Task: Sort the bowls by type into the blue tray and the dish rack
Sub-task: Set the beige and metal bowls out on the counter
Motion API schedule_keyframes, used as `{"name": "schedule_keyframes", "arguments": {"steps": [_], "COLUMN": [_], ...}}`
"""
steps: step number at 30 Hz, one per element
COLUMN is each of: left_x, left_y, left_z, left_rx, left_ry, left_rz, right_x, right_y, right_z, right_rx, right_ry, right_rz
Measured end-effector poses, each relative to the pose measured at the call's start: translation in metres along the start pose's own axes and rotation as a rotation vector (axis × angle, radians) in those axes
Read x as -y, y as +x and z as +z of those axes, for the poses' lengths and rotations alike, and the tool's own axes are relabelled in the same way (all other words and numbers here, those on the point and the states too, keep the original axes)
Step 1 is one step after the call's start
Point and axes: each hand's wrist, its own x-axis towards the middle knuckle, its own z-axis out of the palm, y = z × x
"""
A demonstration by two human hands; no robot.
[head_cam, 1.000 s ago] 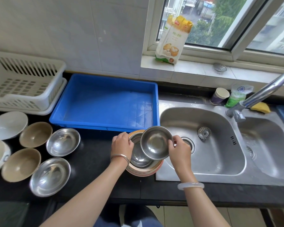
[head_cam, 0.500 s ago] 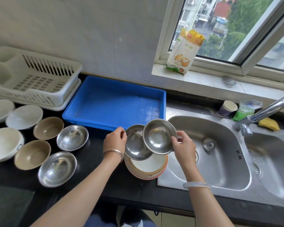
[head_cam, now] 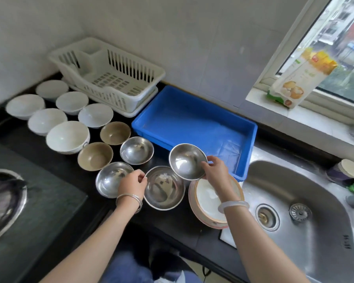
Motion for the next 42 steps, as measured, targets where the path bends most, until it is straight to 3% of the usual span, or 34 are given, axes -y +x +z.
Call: {"name": "schedule_keyframes", "arguments": {"steps": [10, 19, 42], "left_x": [0.038, 0.039, 0.047], "left_y": [-0.001, 0.003, 0.012], "left_z": [0.010, 0.015, 0.025], "left_rx": [0.049, 0.026, -0.024], "left_ry": [0.016, 0.072, 0.226], "left_rz": [-0.115, -0.077, 0.056], "right_x": [0.010, 0.006, -0.003], "right_y": [0.032, 0.045, 0.045], "right_z": [0.060, 0.076, 0.088], "right_rx": [0.091, 0.129, 0.191], "right_ry": [-0.346, -0.398, -0.073], "right_rz": [0.018, 0.108, 0.253]}}
